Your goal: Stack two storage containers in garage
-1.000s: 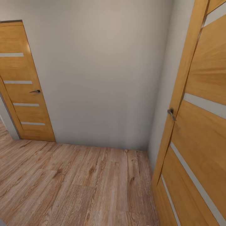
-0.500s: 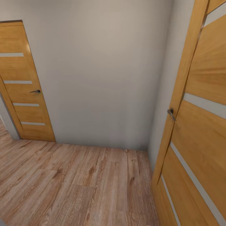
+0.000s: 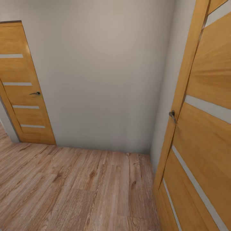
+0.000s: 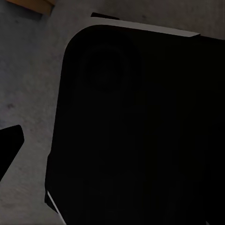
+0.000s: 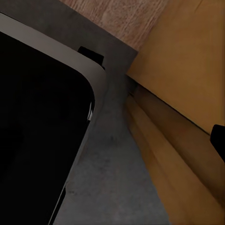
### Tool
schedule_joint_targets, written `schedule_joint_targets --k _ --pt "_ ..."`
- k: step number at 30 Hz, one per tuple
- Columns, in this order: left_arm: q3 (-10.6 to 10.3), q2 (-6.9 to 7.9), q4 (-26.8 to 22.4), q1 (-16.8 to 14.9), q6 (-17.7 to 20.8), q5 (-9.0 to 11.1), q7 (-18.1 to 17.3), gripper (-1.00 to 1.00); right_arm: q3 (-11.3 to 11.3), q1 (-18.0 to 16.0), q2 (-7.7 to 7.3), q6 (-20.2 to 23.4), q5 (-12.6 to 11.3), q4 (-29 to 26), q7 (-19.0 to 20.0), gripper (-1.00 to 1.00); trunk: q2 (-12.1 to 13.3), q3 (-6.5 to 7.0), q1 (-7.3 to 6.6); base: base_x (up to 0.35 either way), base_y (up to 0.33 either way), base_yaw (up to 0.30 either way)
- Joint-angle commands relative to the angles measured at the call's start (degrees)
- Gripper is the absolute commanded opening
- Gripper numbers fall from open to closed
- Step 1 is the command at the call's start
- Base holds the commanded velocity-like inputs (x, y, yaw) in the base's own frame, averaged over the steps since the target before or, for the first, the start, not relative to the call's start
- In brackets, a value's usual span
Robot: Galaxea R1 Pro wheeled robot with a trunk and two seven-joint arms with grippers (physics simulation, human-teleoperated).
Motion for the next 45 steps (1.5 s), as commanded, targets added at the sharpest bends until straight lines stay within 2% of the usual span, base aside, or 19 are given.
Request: schedule_joint_targets --k 1,11,45 --pt "0.0 -0.01 0.0 0.0 -0.1 0.3 0.0 1.00 -0.1 -0.1 -0.01 -0.3 0.3 0.2 0.1 1.00 0.0 -0.05 0.00 0.000 -0.007 0.000" --pt "0.1 -0.01 0.0 0.0 -0.1 0.3 0.0 1.00 -0.1 -0.1 -0.03 -0.3 0.3 0.2 0.1 1.00 0.0 -0.05 0.00 0.001 -0.001 0.000" --pt "0.1 0.01 0.0 0.0 0.0 0.4 0.0 1.00 -0.1 -0.1 -0.03 -0.3 0.3 0.2 0.1 1.00 0.0 -0.05 0.00 0.317 0.000 0.000"
